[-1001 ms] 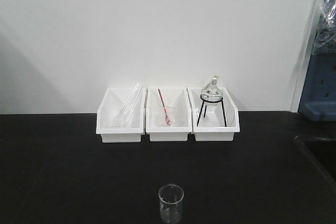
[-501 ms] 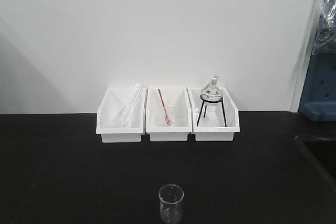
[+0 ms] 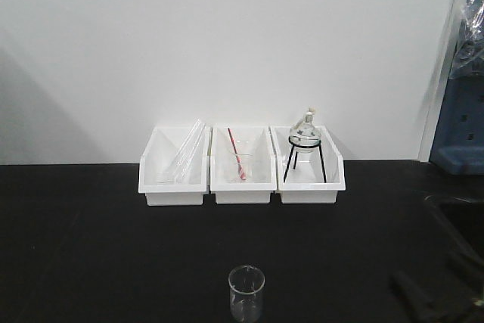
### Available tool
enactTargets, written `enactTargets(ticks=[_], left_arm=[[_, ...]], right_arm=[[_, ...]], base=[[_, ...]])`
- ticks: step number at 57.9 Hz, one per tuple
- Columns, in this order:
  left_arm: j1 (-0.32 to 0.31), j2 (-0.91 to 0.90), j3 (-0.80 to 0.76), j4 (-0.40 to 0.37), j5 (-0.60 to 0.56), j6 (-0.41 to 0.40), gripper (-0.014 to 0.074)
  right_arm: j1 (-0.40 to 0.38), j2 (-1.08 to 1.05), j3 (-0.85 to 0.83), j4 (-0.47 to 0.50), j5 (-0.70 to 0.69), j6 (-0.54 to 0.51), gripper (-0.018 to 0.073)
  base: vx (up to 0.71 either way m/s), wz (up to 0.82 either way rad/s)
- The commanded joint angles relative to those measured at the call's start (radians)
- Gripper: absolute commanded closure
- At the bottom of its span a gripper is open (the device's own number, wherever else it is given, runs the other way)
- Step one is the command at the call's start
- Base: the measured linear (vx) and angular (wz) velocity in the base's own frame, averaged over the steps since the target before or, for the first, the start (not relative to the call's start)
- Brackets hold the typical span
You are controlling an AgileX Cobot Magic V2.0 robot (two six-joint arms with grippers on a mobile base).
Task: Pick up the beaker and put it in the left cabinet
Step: 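Move the right gripper down over the clear glass beaker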
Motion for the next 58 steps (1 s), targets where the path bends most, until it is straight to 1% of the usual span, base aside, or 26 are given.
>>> enactTargets(ticks=[1,15,21,34,58], left_arm=[[-0.001,-0.019,0.016,-0.003,-0.075,-0.003,0.0595],[-0.001,-0.019,0.016,-0.003,-0.075,-0.003,0.0595],[-0.001,-0.019,0.016,-0.003,-0.075,-0.003,0.0595],[-0.001,-0.019,0.016,-0.003,-0.075,-0.003,0.0595],[-0.001,-0.019,0.016,-0.003,-0.075,-0.003,0.0595]], right_arm=[[0.056,0.108,-0.084,-0.078,-0.14,0.028,0.0004],[0.204,0.436,-0.249,-0.074,-0.161,0.017,0.0003],[0.237,0.559,-0.311,-0.074,-0.161,0.014,-0.001],[0.244,0.737,-0.402,-0.071,-0.188,0.014,-0.0055],[0.244,0.938,-0.576,-0.071,-0.194,0.014,-0.0054]], base=[[0.0,0.0],[0.0,0.0],[0.0,0.0],[0.0,0.0],[0.0,0.0]])
